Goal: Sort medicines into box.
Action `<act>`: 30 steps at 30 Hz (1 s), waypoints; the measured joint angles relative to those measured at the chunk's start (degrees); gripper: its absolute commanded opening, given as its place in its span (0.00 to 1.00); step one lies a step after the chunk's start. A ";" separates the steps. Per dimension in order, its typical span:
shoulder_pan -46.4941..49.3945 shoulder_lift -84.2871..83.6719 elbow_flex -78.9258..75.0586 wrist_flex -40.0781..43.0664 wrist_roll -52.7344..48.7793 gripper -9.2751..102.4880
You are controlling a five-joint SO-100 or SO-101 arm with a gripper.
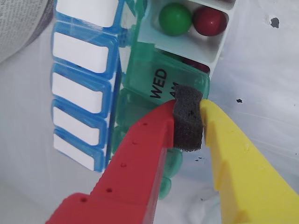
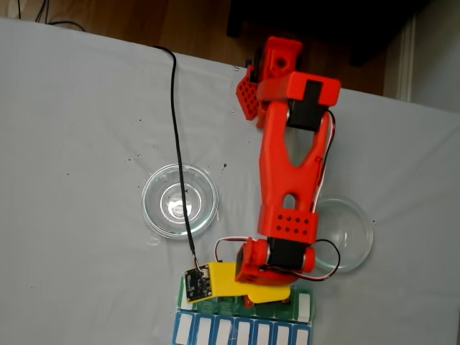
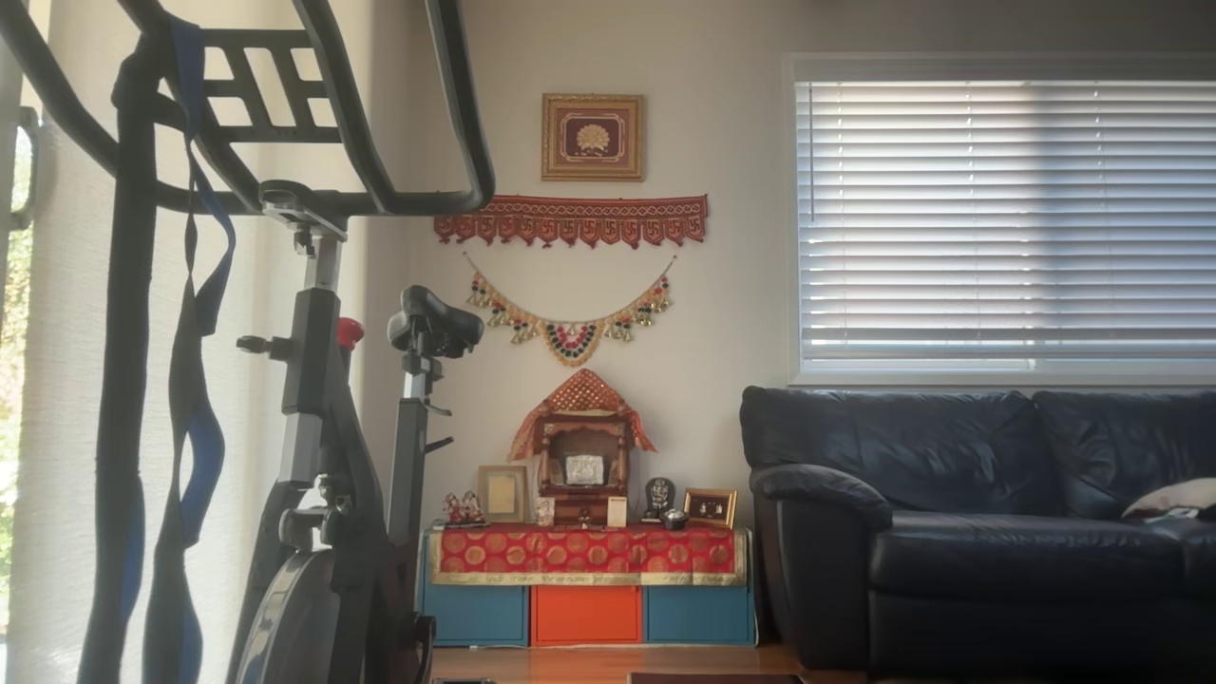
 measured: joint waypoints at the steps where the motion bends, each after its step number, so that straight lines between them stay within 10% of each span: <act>1: -0.09 -0.70 0.00 0.53 0.09 0.09; 30: 4.57 3.43 -7.38 5.36 4.39 0.09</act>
